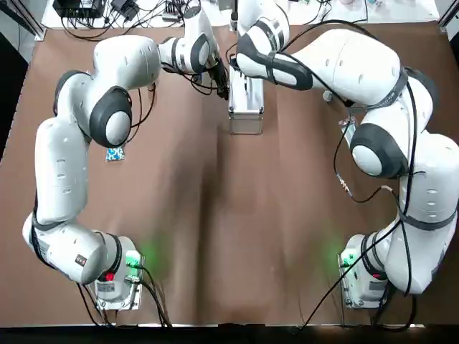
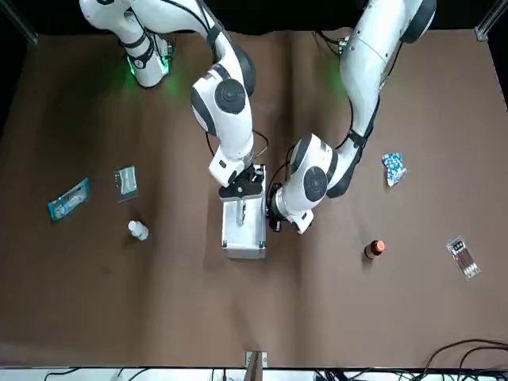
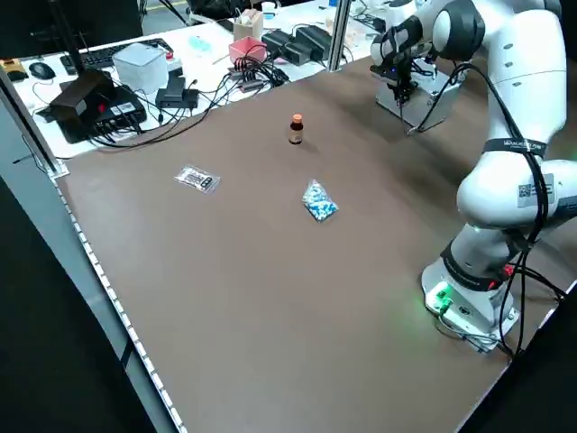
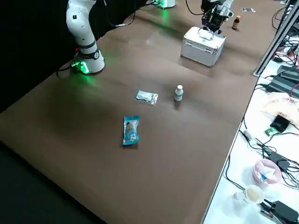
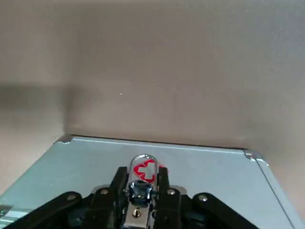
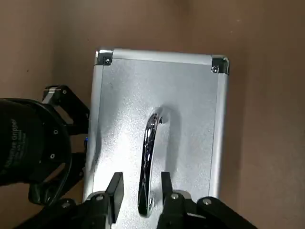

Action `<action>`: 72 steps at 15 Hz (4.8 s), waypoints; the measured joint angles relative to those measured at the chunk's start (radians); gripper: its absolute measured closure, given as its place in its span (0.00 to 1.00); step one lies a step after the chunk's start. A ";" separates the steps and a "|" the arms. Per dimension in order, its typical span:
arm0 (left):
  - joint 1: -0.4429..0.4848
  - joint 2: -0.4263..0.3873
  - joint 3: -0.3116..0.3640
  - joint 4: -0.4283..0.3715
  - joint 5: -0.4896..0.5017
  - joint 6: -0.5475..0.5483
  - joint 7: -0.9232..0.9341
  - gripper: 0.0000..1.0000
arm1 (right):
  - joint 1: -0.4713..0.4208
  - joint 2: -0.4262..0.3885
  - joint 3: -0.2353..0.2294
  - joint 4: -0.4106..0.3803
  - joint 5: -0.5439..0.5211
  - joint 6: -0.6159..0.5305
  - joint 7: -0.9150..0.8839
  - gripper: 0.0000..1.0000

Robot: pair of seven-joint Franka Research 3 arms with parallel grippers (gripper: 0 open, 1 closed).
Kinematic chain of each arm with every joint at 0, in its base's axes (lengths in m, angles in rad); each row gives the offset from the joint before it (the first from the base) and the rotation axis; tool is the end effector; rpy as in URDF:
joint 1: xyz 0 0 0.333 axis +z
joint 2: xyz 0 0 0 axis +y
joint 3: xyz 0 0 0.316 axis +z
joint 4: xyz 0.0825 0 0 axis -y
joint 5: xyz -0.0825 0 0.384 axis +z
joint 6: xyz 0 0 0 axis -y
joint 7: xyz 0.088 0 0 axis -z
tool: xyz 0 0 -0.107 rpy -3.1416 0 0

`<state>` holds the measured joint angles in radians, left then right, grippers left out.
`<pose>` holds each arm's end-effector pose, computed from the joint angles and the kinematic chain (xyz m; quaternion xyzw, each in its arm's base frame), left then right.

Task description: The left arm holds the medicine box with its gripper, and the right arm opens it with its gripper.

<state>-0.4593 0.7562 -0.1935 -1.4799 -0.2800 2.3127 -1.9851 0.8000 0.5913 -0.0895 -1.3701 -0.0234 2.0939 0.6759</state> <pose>0.5900 -0.4255 0.2431 0.6956 0.6966 -0.1554 0.0823 0.5469 0.4872 0.3864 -0.9966 -0.0316 -0.0740 0.0162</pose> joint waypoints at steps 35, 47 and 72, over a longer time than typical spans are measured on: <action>0.001 0.001 0.001 0.006 0.000 0.000 0.002 0.70 | -0.292 -0.046 0.015 0.014 0.351 -0.334 -0.247 0.88; 0.001 0.001 0.001 0.009 0.000 0.000 0.001 0.70 | -0.471 -0.003 0.017 -0.044 0.659 -0.426 -0.649 0.88; 0.004 0.006 0.011 0.018 0.009 -0.017 -0.003 0.14 | -0.787 -0.235 -0.035 0.157 0.210 -0.576 -0.796 0.00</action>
<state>-0.4549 0.7627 -0.1830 -1.4622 -0.2707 2.2958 -1.9880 0.0128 0.3562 -0.1243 -1.2127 0.1864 1.5182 -0.1199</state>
